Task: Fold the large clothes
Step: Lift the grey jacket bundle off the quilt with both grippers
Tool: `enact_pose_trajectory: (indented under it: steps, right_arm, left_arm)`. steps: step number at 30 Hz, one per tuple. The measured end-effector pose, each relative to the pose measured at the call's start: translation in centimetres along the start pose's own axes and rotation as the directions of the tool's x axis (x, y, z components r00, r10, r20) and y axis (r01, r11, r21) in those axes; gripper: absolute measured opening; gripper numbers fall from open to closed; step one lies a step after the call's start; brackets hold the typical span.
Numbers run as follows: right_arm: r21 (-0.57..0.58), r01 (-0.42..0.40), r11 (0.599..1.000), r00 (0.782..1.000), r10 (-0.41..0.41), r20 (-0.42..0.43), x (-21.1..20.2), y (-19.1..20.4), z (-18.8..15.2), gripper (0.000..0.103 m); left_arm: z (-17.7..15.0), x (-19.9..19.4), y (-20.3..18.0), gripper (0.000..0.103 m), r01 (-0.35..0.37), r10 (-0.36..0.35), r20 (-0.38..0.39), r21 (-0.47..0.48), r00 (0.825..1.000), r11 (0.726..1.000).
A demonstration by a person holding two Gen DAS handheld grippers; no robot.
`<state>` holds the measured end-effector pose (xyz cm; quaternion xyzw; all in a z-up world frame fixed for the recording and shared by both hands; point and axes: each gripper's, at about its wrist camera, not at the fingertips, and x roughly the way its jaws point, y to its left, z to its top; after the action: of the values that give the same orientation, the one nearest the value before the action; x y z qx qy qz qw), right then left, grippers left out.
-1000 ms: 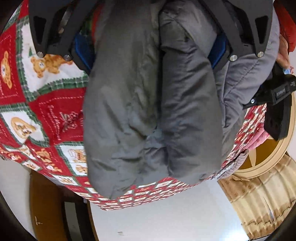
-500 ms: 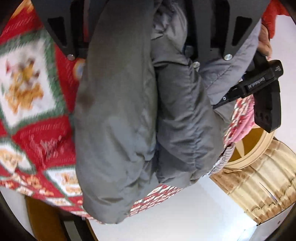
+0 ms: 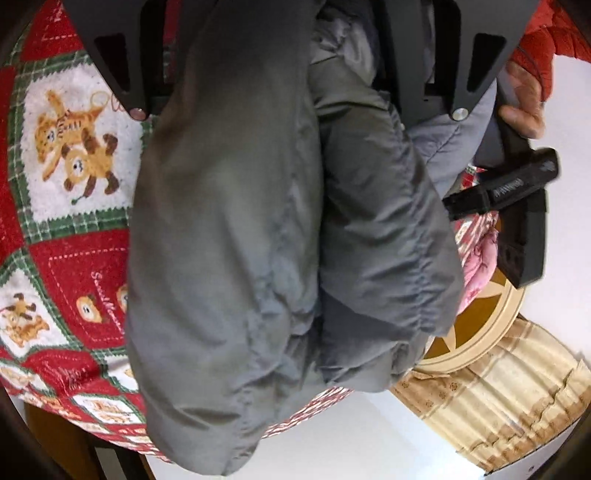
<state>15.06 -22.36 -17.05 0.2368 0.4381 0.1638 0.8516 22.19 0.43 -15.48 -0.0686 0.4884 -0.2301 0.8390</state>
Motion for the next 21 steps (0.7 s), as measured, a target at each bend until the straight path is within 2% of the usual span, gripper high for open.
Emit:
enact_pose_trajectory:
  steps: [2,3,6,7,9,11,15,21]
  right_arm:
    - [0.011,-0.016,1.000,1.000,0.015,0.014,0.0,-0.6,-0.1,0.054]
    - [0.012,-0.013,1.000,1.000,0.012,0.022,-0.1,-0.8,-0.6,0.053]
    - [0.002,0.044,0.999,0.998,-0.044,0.038,-0.5,0.0,-1.3,0.047]
    - [-0.001,0.057,0.998,0.998,-0.057,0.037,-0.7,0.4,-1.4,0.042]
    - [-0.012,0.062,0.998,0.997,-0.061,0.044,-1.5,1.1,-1.4,0.037]
    - [-0.026,0.049,0.998,0.997,-0.048,0.060,-2.4,2.1,-1.7,0.034]
    - [-0.058,0.045,0.997,0.991,-0.037,0.131,-5.7,4.3,-2.1,0.033]
    - [-0.071,0.060,0.996,0.962,-0.038,0.271,-13.1,4.4,-2.7,0.033]
  left_arm:
    - [0.0,0.4,-0.4,0.101,-0.015,0.014,0.019,0.015,1.000,1.000]
    - [-0.1,0.4,-1.0,0.097,-0.020,0.019,0.031,0.038,0.999,0.999]
    - [-0.7,-0.6,-2.3,0.074,-0.029,0.024,0.060,0.085,0.998,0.996]
    - [-0.8,-0.9,-2.5,0.070,-0.035,0.029,0.067,0.094,0.997,0.995]
    - [-0.8,-2.0,-3.1,0.054,-0.039,0.030,0.086,0.103,0.996,0.994]
    - [-0.8,-3.4,-3.4,0.049,-0.041,0.029,0.110,0.110,0.994,0.993]
    - [-0.6,-5.8,-5.2,0.049,-0.011,-0.010,0.154,0.136,0.988,0.991]
    - [0.1,-9.9,-10.2,0.049,0.047,-0.095,0.209,0.225,0.973,0.973]
